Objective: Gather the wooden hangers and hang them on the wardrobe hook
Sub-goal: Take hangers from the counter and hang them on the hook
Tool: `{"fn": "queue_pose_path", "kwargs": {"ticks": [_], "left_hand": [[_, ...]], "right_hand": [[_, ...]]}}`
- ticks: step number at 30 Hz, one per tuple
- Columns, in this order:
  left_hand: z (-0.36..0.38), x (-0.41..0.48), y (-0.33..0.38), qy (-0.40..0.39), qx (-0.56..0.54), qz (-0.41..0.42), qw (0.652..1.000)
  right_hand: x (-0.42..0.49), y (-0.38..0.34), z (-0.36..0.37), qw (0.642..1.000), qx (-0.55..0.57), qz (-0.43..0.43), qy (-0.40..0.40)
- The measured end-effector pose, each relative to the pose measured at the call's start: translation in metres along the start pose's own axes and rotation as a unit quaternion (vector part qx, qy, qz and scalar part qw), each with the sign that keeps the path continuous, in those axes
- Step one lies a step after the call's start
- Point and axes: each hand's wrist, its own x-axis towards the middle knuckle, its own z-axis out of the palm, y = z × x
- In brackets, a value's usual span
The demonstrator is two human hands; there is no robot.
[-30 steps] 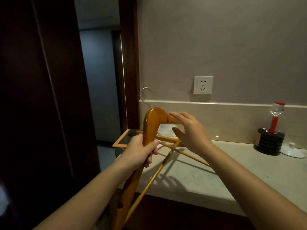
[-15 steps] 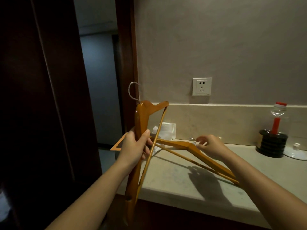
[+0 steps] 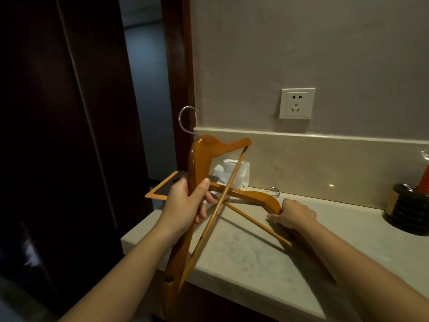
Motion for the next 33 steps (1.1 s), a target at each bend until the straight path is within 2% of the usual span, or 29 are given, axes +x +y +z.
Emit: {"fn": "queue_pose_path", "kwargs": {"ticks": [6, 9, 11, 14, 20, 27, 33], "left_hand": [[0.002, -0.015, -0.004, 0.035, 0.029, 0.023, 0.999], [0.009, -0.022, -0.006, 0.062, 0.036, 0.043, 0.997], [0.012, -0.026, -0.004, 0.074, 0.037, 0.046, 0.996], [0.01, -0.034, -0.003, 0.087, 0.038, 0.054, 0.994], [-0.011, -0.062, -0.005, 0.114, 0.057, 0.053, 0.99], [-0.064, -0.111, 0.021, 0.172, 0.035, 0.061, 0.983], [-0.145, -0.192, 0.026, 0.228, 0.056, -0.006, 0.972]], "right_hand": [[0.004, 0.007, 0.01, 0.998, 0.05, -0.008, 0.032], [0.002, 0.013, 0.005, 0.991, 0.11, -0.028, 0.063], [-0.003, 0.014, -0.005, 0.979, 0.195, -0.038, 0.035], [-0.021, 0.012, -0.028, 0.938, 0.341, -0.055, -0.044], [-0.06, 0.006, -0.049, 0.878, 0.453, -0.071, -0.137], [-0.123, -0.041, -0.063, 0.819, 0.539, -0.105, -0.165], [-0.19, -0.123, -0.026, 0.805, 0.526, -0.159, -0.225]]}}
